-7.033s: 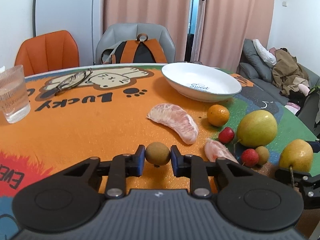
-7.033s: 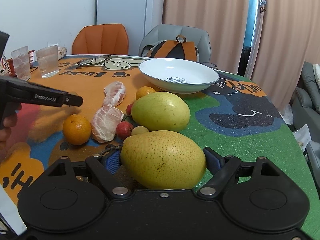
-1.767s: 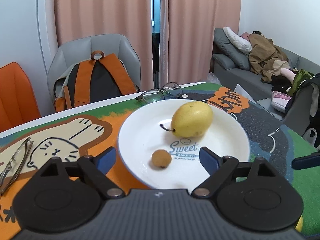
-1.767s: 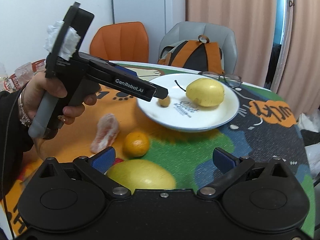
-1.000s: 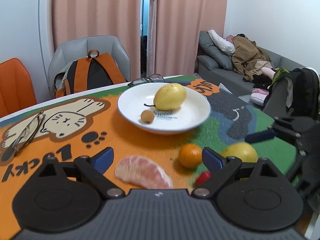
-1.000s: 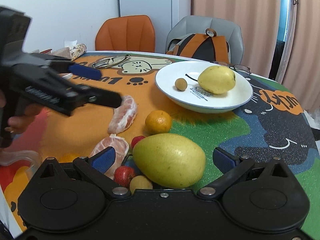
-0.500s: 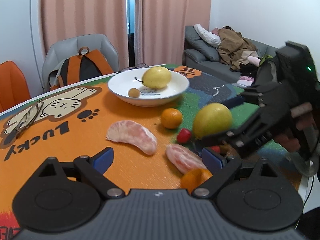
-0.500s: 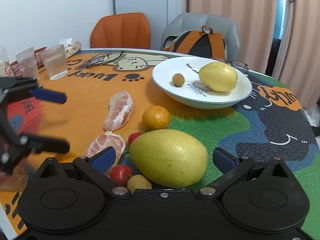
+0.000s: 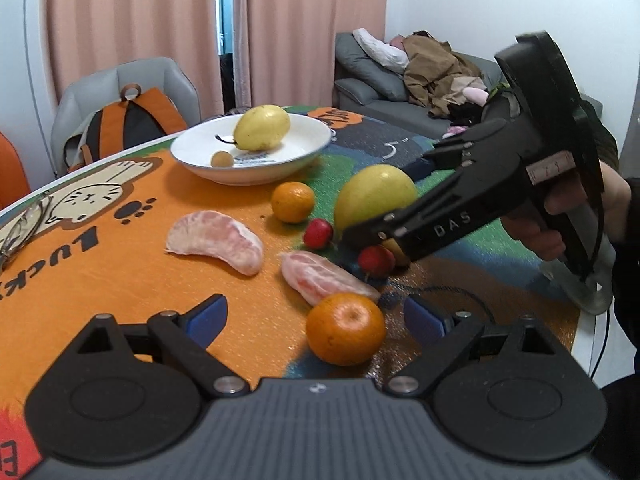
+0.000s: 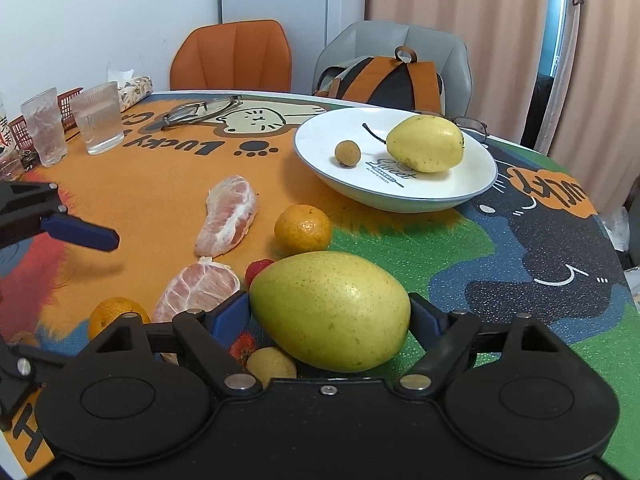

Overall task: Organize fruits
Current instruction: 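Grasp the second yellow pear with the right gripper while the left gripper approaches the mandarin orange, then close the left gripper around the mandarin orange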

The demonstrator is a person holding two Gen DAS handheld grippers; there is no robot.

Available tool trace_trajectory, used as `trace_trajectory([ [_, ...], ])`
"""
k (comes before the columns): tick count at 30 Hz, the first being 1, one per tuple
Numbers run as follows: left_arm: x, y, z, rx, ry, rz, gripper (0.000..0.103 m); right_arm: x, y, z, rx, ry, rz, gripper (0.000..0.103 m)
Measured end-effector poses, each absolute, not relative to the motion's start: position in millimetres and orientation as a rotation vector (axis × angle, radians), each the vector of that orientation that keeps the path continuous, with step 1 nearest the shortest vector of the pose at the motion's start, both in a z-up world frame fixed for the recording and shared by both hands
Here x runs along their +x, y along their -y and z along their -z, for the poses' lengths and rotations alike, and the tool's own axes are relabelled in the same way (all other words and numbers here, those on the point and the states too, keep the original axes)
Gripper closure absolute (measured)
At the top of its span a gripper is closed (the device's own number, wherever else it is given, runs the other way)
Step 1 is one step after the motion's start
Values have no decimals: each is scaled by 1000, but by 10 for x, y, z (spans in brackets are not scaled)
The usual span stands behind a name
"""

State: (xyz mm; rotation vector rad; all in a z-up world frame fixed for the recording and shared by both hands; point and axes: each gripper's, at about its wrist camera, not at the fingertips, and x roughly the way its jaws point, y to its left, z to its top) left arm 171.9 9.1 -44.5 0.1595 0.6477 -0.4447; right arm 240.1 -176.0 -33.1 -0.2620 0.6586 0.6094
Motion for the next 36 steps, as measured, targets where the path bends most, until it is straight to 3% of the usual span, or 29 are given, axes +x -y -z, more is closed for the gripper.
trace_trajectory([
  [14,1690,-12,554,176,-655,459,13,2377,1821,277,-265,-639,-597,24],
  [16,1702,-16,566,166,-660,453,17,2382,1833,277,-268,-638,-593,24],
  [20,1748,-24,615,152,-693,451,39,2385,1855,277,-269,-640,-591,24],
  [22,1739,-21,625,161,-688,448,42,2383,1863,274,-269,-637,-589,24],
  [27,1734,-32,603,143,-688,463,60,2378,1864,264,-278,-630,-585,24],
  [36,1741,-27,597,141,-693,460,60,2386,1873,230,-285,-630,-593,24],
])
